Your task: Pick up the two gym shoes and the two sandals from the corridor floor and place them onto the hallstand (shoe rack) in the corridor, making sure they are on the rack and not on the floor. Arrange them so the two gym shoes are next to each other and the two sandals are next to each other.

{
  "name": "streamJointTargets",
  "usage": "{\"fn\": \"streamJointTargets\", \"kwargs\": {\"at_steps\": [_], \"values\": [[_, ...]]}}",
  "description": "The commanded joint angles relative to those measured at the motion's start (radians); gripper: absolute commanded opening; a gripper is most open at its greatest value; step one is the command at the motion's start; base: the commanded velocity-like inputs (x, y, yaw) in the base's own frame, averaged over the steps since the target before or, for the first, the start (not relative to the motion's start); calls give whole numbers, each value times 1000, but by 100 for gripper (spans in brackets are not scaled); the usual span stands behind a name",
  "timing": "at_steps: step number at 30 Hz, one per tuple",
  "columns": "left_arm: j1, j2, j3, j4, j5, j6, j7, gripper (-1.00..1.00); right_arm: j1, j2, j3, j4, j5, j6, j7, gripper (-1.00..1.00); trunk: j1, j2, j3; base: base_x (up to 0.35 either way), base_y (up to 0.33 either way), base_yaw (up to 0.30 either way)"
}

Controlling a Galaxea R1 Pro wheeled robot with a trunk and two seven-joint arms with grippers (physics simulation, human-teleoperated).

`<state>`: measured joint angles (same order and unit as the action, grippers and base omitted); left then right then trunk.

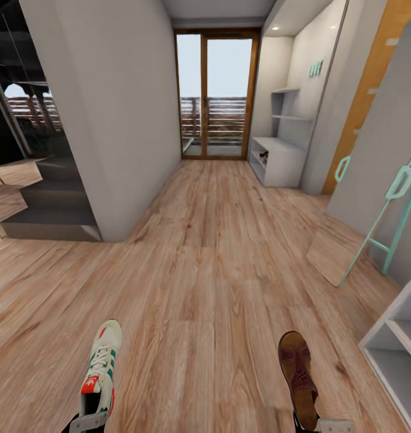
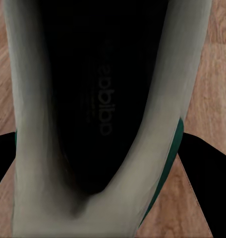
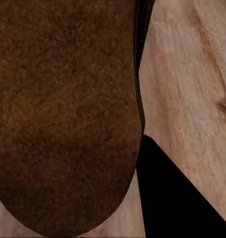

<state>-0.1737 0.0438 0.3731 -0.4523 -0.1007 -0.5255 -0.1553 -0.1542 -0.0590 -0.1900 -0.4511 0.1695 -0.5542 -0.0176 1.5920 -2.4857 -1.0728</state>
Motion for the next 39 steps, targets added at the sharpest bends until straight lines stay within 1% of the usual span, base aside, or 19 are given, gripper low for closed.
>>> {"fn": "streamJointTargets", "kwargs": {"at_steps": [1,6,14,28,39], "values": [[-1,-1,9,0,-10,-4,-6,-100,-1,1,-5,0,7,-3,-1,-100,0,0,-1,314,0,0],[-1,-1,9,0,-10,-4,-6,-100,-1,1,-5,0,7,-2,-1,-100,0,0,-1,315,29,0],[-1,-1,9,0,-10,-4,-6,-100,-1,1,-6,0,7,-3,-1,-100,0,0,-5,318,113,-46],[0,-2,9,0,-10,-4,-6,-100,-1,1,-6,0,7,-3,-1,-100,0,0,-19,318,135,-157],[0,-2,7,1,-10,-4,-6,-100,-1,1,-7,1,7,-3,-1,-100,0,0,-20,318,136,-6]]}}
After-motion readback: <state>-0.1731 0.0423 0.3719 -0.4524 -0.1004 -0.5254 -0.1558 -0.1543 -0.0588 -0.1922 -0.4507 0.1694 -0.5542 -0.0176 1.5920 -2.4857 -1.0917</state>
